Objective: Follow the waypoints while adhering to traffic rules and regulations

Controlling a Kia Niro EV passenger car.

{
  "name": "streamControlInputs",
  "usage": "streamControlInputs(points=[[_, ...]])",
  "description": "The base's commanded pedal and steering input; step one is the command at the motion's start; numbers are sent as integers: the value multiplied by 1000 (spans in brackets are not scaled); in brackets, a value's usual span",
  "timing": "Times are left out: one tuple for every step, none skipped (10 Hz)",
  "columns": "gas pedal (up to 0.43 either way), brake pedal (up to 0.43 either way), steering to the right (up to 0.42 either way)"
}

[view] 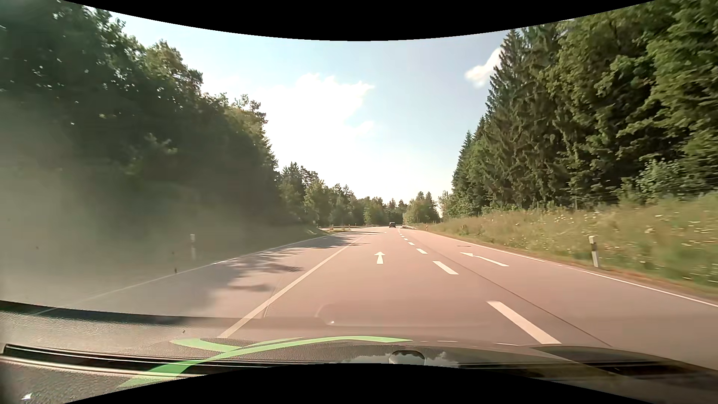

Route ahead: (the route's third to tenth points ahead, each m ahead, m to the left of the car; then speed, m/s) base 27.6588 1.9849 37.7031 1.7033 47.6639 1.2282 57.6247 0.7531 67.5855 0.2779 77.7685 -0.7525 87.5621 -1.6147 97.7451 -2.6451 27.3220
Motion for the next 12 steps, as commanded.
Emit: streamControlInputs(points=[[331,0,3],[331,0,3],[331,0,3],[331,0,4],[311,0,6],[299,0,6],[299,0,6],[299,0,6],[299,0,6],[299,0,6],[299,0,6],[299,0,6]])
